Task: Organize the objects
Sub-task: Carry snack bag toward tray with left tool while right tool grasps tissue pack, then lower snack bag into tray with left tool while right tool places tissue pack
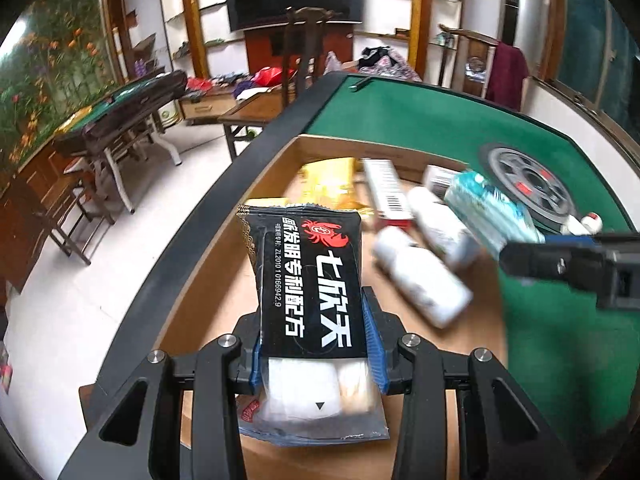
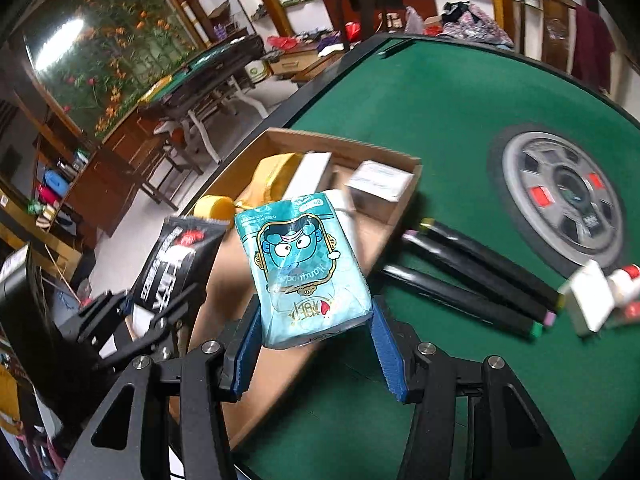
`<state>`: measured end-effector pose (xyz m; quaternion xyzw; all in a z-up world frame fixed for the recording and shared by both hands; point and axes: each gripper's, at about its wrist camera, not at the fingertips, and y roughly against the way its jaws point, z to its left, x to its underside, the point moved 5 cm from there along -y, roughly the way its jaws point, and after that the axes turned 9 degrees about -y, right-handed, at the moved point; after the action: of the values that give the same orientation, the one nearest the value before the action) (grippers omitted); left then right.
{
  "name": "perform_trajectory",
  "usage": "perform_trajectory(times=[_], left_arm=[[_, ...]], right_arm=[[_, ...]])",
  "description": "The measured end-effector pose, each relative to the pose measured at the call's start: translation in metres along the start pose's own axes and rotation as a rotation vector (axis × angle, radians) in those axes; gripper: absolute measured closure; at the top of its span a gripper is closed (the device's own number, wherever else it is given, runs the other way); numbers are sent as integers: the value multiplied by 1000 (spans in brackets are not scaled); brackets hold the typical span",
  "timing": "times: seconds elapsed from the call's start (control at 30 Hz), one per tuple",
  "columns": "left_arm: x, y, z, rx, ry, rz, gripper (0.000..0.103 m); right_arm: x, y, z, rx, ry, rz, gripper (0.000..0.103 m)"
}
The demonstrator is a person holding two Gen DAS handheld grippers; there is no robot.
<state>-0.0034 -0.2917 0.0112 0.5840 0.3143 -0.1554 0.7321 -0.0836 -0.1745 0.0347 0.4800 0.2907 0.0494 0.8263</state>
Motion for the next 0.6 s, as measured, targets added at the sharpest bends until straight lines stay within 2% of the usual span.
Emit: perform_trajectory(times=[0.2, 0.4, 0.6], left_arm=[[3, -15, 26, -13, 38, 22, 64], [5, -29, 39, 7, 75, 38, 64], [2, -36, 43, 27, 90, 32, 64]], right_arm=[[-2, -24, 31, -26, 28, 40, 46], [7, -48, 54, -42, 52, 84, 46], [5, -52, 61, -33, 57, 47, 46]])
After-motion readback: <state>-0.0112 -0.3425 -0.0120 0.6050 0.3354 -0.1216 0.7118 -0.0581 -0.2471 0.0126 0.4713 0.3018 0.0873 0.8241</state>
